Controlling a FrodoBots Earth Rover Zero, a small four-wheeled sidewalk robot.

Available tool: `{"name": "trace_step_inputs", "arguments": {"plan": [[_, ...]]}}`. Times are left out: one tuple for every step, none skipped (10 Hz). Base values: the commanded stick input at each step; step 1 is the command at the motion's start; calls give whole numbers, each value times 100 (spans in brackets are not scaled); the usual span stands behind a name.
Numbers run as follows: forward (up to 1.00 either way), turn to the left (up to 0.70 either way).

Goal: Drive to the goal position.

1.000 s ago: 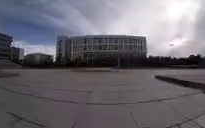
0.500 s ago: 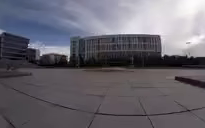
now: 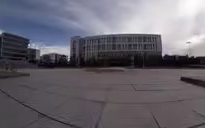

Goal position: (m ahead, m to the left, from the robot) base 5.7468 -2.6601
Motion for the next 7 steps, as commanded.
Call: {"name": "trace_step_inputs", "arguments": {"plan": [[58,2],[42,2],[41,2],[60,2],[68,2],[68,2],[68,2]]}}
